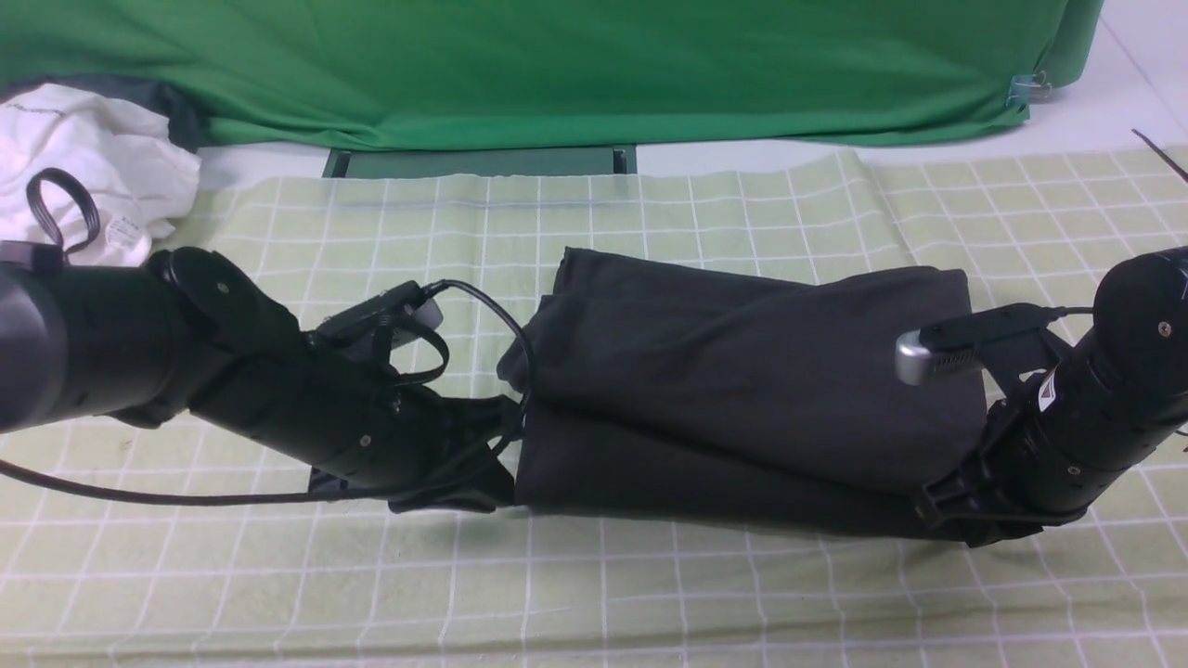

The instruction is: Fold a long-sleeved shirt over a green coffee tablecloth.

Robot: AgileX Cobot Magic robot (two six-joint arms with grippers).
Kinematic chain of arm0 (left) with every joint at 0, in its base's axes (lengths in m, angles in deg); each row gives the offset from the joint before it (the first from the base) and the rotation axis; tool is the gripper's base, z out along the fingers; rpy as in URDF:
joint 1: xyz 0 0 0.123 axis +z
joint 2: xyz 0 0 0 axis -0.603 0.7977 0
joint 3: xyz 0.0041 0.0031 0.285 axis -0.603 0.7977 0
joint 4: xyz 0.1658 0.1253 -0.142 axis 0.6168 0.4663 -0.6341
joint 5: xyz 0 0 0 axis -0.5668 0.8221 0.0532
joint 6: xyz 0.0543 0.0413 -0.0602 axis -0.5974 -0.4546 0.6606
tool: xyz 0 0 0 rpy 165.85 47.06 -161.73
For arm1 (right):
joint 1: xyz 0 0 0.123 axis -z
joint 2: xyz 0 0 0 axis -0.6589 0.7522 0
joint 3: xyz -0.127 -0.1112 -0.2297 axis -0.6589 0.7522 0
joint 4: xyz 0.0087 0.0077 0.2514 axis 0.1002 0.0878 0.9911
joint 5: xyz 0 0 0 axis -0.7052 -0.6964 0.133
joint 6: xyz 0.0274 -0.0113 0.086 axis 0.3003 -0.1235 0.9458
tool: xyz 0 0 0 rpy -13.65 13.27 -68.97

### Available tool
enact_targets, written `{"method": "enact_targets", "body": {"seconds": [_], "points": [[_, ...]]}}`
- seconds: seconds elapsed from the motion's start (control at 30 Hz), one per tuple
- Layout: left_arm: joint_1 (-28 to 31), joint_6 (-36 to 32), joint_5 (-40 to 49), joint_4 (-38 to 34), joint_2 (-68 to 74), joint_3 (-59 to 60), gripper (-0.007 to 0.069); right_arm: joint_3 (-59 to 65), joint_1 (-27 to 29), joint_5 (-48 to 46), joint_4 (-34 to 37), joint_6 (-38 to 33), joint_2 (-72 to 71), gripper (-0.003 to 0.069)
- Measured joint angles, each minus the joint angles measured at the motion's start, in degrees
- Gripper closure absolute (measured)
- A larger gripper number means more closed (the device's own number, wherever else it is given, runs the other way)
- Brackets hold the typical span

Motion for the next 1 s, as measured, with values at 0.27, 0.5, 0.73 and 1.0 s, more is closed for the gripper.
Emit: {"method": "enact_targets", "body": {"seconds": [0.27, 0.5, 0.73, 1.0], "points": [[-4.72, -0.05, -5.62, 3.49, 0.95, 0.06, 0.0263, 0.00, 0.00, 0.32, -0.04, 0.67, 0.00, 0.0625], [-4.88, -1.15, -7.12, 1.02, 4.25, -0.19, 0.0209, 0.06, 0.00, 0.49, -0.06, 1.63, 0.00, 0.0625], [-4.88, -7.42, -8.60, -7.22, 5.42, -0.14, 0.0382, 0.11, 0.00, 0.63, -0.06, 2.48, 0.00, 0.0625], [-4.88, -11.38, -6.81, -11.25, 5.47, -0.04, 0.0608, 0.11, 0.00, 0.62, -0.06, 2.47, -0.19, 0.0625]]}}
